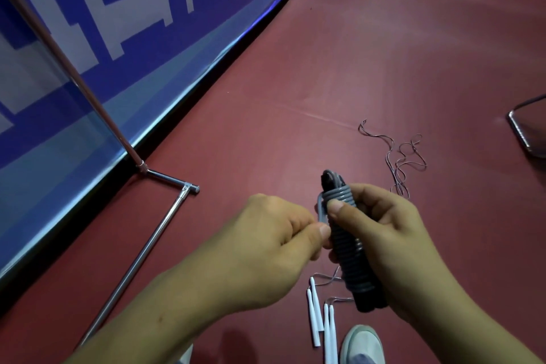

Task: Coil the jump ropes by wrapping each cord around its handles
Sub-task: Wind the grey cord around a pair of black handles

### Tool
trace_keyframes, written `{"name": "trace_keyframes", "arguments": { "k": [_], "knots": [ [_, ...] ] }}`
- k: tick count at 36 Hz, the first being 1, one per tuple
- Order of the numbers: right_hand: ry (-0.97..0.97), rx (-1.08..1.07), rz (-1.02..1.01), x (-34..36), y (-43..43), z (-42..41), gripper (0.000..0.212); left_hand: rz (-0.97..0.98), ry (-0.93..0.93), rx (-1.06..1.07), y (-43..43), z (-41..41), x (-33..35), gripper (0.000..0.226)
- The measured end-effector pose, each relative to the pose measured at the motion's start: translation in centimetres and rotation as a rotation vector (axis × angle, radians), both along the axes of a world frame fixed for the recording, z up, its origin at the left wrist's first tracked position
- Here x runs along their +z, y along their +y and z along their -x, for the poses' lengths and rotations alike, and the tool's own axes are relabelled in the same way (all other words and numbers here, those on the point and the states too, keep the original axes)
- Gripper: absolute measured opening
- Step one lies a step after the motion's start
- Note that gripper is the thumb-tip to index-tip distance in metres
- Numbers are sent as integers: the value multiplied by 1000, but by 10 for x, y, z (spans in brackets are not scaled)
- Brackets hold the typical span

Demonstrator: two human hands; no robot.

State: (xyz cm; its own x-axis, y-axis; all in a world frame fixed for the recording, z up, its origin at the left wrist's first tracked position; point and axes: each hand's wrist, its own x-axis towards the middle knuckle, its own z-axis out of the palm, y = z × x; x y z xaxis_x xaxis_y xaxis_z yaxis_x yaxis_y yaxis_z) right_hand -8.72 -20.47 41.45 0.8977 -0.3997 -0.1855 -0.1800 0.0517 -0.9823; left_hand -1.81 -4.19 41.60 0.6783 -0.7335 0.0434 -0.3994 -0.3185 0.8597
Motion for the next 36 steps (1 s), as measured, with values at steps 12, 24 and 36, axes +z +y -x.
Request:
{"name": "trace_keyframes", "arguments": {
  "k": [12, 24, 36],
  "knots": [
    [12, 129, 56, 1, -6, 1, 10, 1, -495, -36, 9, 0, 5, 40],
    [52, 627, 630, -3, -2, 3, 4, 92, -576, -120, 10, -17, -2, 12],
    [8, 574, 519, 5, 3, 15, 13, 153, 227, 143, 1, -21, 2, 16]
  ]
}}
